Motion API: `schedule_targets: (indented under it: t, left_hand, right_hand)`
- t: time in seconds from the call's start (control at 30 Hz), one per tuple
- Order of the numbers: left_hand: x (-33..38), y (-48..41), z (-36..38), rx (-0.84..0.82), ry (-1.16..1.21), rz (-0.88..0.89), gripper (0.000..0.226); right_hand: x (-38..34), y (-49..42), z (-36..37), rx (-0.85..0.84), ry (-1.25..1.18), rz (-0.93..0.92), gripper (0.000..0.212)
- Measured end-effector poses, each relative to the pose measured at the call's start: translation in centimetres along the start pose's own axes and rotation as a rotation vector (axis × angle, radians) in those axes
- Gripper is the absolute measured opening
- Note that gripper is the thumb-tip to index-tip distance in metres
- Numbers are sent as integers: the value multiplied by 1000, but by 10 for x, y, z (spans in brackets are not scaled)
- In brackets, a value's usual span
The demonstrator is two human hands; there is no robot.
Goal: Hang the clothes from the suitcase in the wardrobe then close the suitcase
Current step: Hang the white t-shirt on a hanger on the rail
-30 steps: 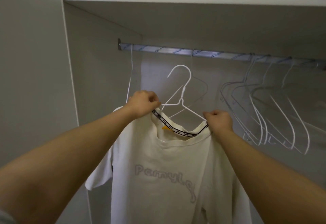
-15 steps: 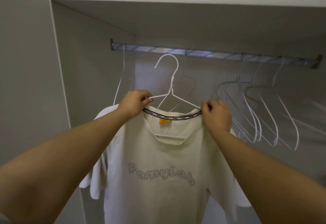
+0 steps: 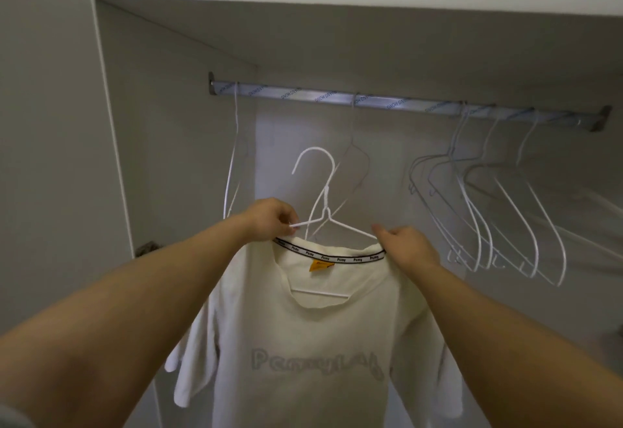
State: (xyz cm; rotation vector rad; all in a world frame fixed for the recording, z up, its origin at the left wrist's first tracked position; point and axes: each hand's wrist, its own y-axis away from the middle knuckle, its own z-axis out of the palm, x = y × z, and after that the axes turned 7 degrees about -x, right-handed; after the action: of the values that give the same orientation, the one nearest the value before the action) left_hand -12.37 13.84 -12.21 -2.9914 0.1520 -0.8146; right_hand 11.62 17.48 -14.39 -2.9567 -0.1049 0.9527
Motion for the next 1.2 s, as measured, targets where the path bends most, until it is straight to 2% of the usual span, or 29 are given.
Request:
schedule_targets:
  t: [0.17, 0.3, 0.4, 0.47, 0.53, 0.63, 0.83, 1.03, 1.2]
  left_hand:
    - [10, -8, 12, 77, 118, -48, 21]
    - [25, -17, 24, 147, 270, -131, 39]
    - [44, -22, 34, 111, 351, -171, 57]
    - [57, -22, 41, 74, 329, -193, 60]
    - [65, -25, 46, 58, 291, -204, 49]
    - [69, -34, 48, 86, 323, -229, 30]
    - [93, -44, 33, 110, 691, -240, 37]
    - [104, -42, 9, 87, 804, -248, 33]
    - [102, -37, -2, 38, 830, -206, 27]
  right_hand:
    - [28, -3, 1, -86, -7, 124, 36]
    - [48, 3, -7, -91, -34, 212, 31]
    - [62, 9, -16, -76, -86, 279, 34]
    - [71, 15, -23, -69, -162, 322, 45]
    - [79, 17, -27, -73, -264, 339, 52]
    - [72, 17, -32, -51, -444, 363, 38]
    - [21, 5, -67, -90, -644, 299, 11]
    - [-25, -15, -102, 26, -770, 200, 14]
    - [-51, -37, -104, 140, -764, 151, 29]
